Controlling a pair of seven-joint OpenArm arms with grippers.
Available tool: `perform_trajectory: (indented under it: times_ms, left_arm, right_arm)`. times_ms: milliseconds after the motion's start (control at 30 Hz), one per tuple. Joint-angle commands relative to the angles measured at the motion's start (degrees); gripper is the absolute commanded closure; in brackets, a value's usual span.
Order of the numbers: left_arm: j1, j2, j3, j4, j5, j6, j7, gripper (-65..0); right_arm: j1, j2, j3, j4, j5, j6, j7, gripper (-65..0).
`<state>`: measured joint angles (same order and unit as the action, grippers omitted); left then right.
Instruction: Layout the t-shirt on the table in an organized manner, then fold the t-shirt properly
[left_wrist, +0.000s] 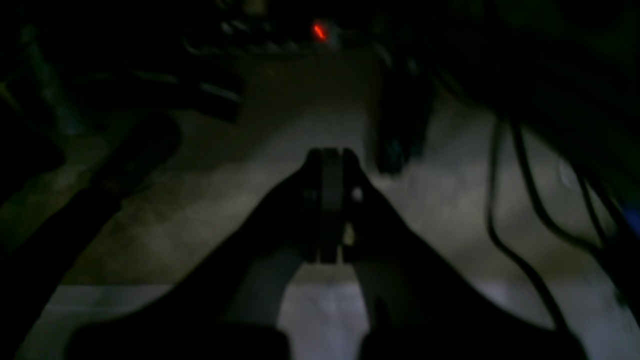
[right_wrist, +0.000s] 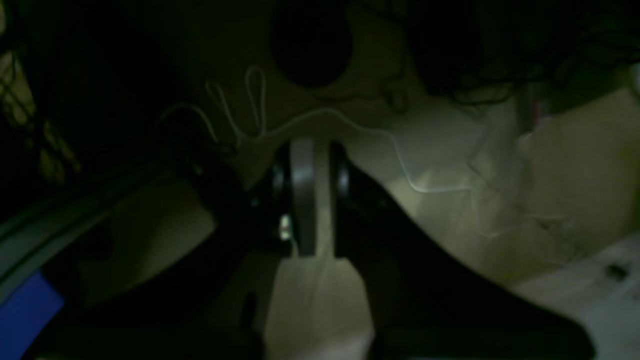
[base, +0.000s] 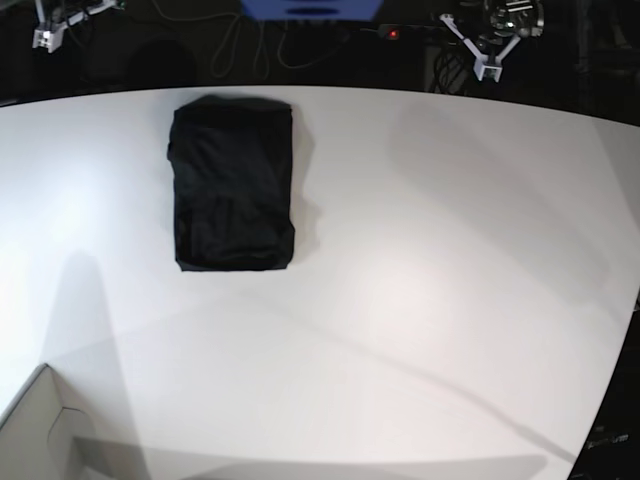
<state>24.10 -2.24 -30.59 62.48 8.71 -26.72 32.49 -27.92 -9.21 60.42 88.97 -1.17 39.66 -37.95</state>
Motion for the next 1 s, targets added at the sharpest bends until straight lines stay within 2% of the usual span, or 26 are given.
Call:
perform_trajectory:
  times_ms: [0, 100, 167, 300, 367, 433, 500, 533, 633, 700, 800, 900, 967]
  left_arm:
    - [0.3, -0.3, -0.1, -1.5, -0.1, 0.8, -2.0, -0.1]
    - [-1.9, -1.4, -0.1, -7.8, -0.1, 1.8, -8.4, -0.1]
    - [-4.2, -2.9, -0.1, -13.6, -0.1, 1.8, -9.1, -0.1]
    - [-11.9, -7.0, -0.1, -28.9, -0.4, 1.8, -10.5, -0.1]
    - [-15.4, -8.4, 0.0, -35.9, -0.1, 1.9, -14.4, -0.1]
    - [-18.2, -9.7, 2.1, -42.0, 0.8, 2.0, -19.7, -0.1]
    - [-20.7, -10.1, 4.7, -47.1, 3.0, 2.2, -24.1, -0.1]
    - [-21.6, -10.2, 5.6, -49.2, 3.6, 3.5, -25.6, -0.1]
    - [-22.8, -9.8, 7.5, -51.9, 4.6, 11.2, -28.5, -0.1]
    - [-22.8, -9.6, 8.5, -52.2, 4.5, 15.6, -31.2, -0.1]
    - [-22.8, -7.7, 10.9, -52.3, 4.4, 18.9, -33.0, -0.1]
    - [-22.9, -7.0, 12.3, -52.3, 4.4, 19.6, -33.3, -0.1]
    - [-22.9, -5.5, 12.3, -52.3, 4.3, 19.7, -33.3, -0.1]
  right_arm:
    - [0.4, 0.2, 0.3, -2.4, -1.0, 0.3, 0.6, -4.2]
    - [4.1, 0.2, 0.3, -10.9, -5.2, 0.3, 1.5, -4.1]
    - [6.4, 0.2, 0.3, -16.1, -8.0, 0.3, 5.3, -4.1]
    - [10.3, 0.2, -0.2, -29.8, -15.1, 0.3, 17.9, -4.1]
    - [11.6, 0.2, -0.3, -37.5, -18.0, 0.3, 25.2, -4.2]
    - [13.1, 1.0, -0.3, -46.5, -21.9, -5.0, 32.9, -4.3]
    - [14.8, 3.5, -0.3, -57.8, -25.2, -12.2, 40.6, -4.4]
    - [15.6, 5.5, -0.3, -64.0, -26.7, -16.1, 44.7, -4.4]
    - [18.3, 11.0, -0.3, -80.8, -34.3, -27.7, 55.8, -4.4]
    - [19.4, 13.2, -0.3, -86.6, -39.1, -35.1, 61.0, -4.4]
    - [19.7, 13.3, -0.3, -86.4, -45.1, -46.6, 63.1, -4.4]
    - [19.9, 11.7, -0.3, -84.8, -49.8, -55.8, 63.1, -4.4]
    - [20.0, 11.4, -0.3, -85.0, -51.3, -60.6, 63.0, -4.4]
